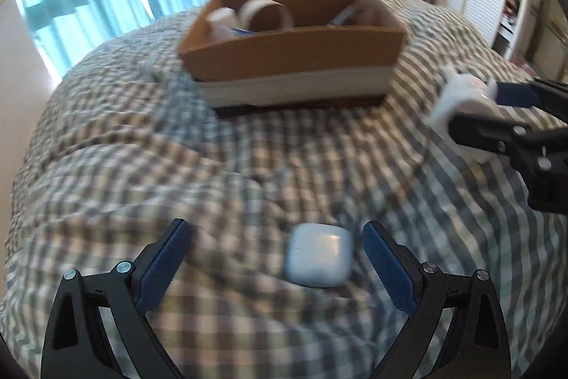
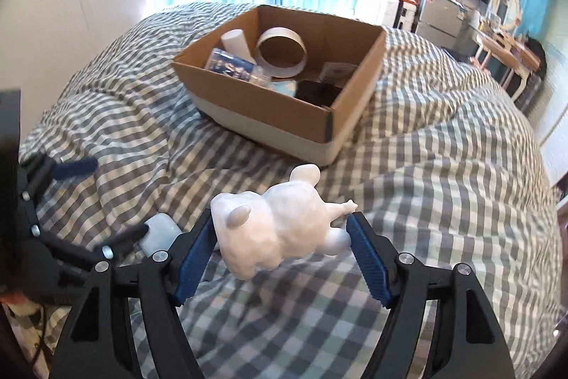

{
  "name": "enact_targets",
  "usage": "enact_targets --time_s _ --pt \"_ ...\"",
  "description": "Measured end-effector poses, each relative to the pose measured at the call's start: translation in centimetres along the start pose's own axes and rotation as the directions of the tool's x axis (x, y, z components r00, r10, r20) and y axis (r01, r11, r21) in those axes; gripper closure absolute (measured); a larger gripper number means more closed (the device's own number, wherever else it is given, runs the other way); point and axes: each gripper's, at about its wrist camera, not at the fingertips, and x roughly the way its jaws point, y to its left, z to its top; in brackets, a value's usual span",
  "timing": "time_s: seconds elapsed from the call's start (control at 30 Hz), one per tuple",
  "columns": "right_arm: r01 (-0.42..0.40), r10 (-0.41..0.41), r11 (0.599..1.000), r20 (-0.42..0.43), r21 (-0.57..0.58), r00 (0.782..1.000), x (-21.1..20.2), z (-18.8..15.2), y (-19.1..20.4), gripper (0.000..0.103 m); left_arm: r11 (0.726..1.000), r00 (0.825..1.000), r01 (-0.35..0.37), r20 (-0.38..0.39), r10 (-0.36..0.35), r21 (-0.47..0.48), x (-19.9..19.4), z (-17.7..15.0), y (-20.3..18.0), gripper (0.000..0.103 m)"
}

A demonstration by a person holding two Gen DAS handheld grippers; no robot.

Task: Organize objects
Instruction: 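Grasp the white earbud case with the left tool while the right tool grasps the white plush toy, then carry the earbud case and plush toy into the box and release both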

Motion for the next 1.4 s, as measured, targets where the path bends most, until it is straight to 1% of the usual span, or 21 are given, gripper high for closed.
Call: enact_targets --time_s 0.1,0.13,0.17,0.23,0.3,0.37,0.47,0.5,0.53,0.57,0.63,0.83,0.9,0.97,1.07,1.1,1.13,1.17,1.23,1.27,1.4 --pt "-0.013 0.013 1.0 -0.027 0.016 1.0 0.8 -0.5 -0.4 0.029 0.999 0.998 0.05 -0.049 -0.049 0.02 1.2 -0.1 -0.8 0.013" --pt "-0.014 0.015 1.0 -0.034 0.022 0.999 1.1 -0.5 -0.5 0.029 0.998 0.996 0.066 -0.065 -0.065 0.017 1.7 -0.1 -0.8 0.02" --pt "-0.018 0.019 0.999 -0.038 0.028 0.999 1.2 -0.6 -0.7 0.029 0.997 0.993 0.08 -0.091 -0.078 0.012 2.4 -0.2 -0.8 0.03" --pt "-0.028 0.03 0.999 -0.037 0.037 0.999 0.9 -1.0 -1.1 0.029 0.997 0.988 0.079 -0.134 -0.079 0.001 3.4 -0.4 -0.8 0.037" --pt "-0.036 0.038 0.998 -0.037 0.043 0.999 0.8 -1.1 -1.3 0.029 0.997 0.985 0.083 -0.15 -0.082 0.003 3.9 -0.6 -0.9 0.038" --pt "-0.036 0.037 0.998 -0.038 0.045 0.999 1.0 -1.3 -1.2 0.029 0.996 0.981 0.086 -0.175 -0.079 0.032 4.4 -0.7 -1.5 0.037" --pt "-0.033 0.034 0.998 -0.038 0.045 0.999 1.0 -1.4 -1.2 0.029 0.997 0.977 0.055 -0.21 -0.041 0.061 5.4 -0.9 -2.0 0.037" --pt "-0.031 0.033 0.998 -0.036 0.046 0.999 1.0 -1.4 -1.1 0.029 0.997 0.977 0.052 -0.21 -0.039 0.059 5.4 -0.9 -2.1 0.037" --pt "-0.027 0.029 0.999 -0.033 0.046 0.999 0.9 -1.4 -1.0 0.029 0.997 0.977 0.052 -0.208 -0.039 0.059 5.3 -0.9 -2.1 0.038" --pt "-0.023 0.024 0.999 -0.029 0.045 0.999 0.8 -1.4 -0.9 0.029 0.997 0.979 0.053 -0.199 -0.041 0.055 5.0 -1.0 -2.0 0.044" --pt "-0.006 0.007 0.999 -0.017 0.038 1.0 0.3 -1.4 -0.6 0.029 0.997 0.981 0.065 -0.187 -0.055 0.049 4.5 -1.0 -1.9 0.051" --pt "0.014 -0.014 1.0 0.029 0.017 0.999 -2.1 -1.3 0.6 0.029 0.996 0.989 0.085 -0.12 -0.082 0.024 1.8 -1.2 -1.4 0.052" --pt "0.022 -0.023 1.0 0.043 0.008 0.999 -3.0 -1.3 1.0 0.029 0.997 0.993 0.078 -0.093 -0.075 0.021 0.7 -1.2 -1.4 0.052" --pt "0.036 -0.036 0.999 0.059 -0.003 0.998 -3.9 -1.1 1.4 0.029 0.998 0.997 0.052 -0.059 -0.05 0.034 -0.6 -1.4 -1.3 0.052" --pt "0.049 -0.048 0.999 0.085 -0.013 0.995 -5.3 -1.0 2.0 0.029 0.998 0.998 0.053 -0.021 -0.053 0.029 -2.3 -1.5 -0.9 0.052" --pt "0.053 -0.051 0.998 0.092 -0.016 0.994 -5.6 -1.0 2.1 0.029 0.998 0.999 0.049 -0.01 -0.049 0.026 -2.6 -0.9 -0.6 0.053" --pt "0.056 -0.054 0.998 0.099 -0.019 0.994 -6.0 -1.0 2.3 0.029 0.998 0.999 0.05 0.005 -0.05 0.024 -3.3 -1.0 -0.4 0.072" --pt "0.058 -0.055 0.998 0.105 -0.022 0.993 -6.3 -1.0 2.4 0.029 0.999 0.999 0.039 0.01 -0.039 0.021 -3.8 -0.7 -0.5 0.081" --pt "0.058 -0.055 0.998 0.115 -0.024 0.992 -6.8 -1.0 2.7 0.029 0.999 0.998 0.052 0.025 -0.053 0.014 -4.2 -0.8 -0.3 0.081" --pt "0.057 -0.054 0.998 0.12 -0.024 0.991 -7.1 -1.0 2.7 0.029 0.998 0.998 0.061 0.032 -0.061 0.006 -4.4 -0.9 0.1 0.085" --pt "0.057 -0.053 0.998 0.131 -0.03 0.99 -7.8 -1.2 3.1 0.029 0.998 0.998 0.061 0.024 -0.06 -0.015 -4.1 -1.2 0.8 0.085"
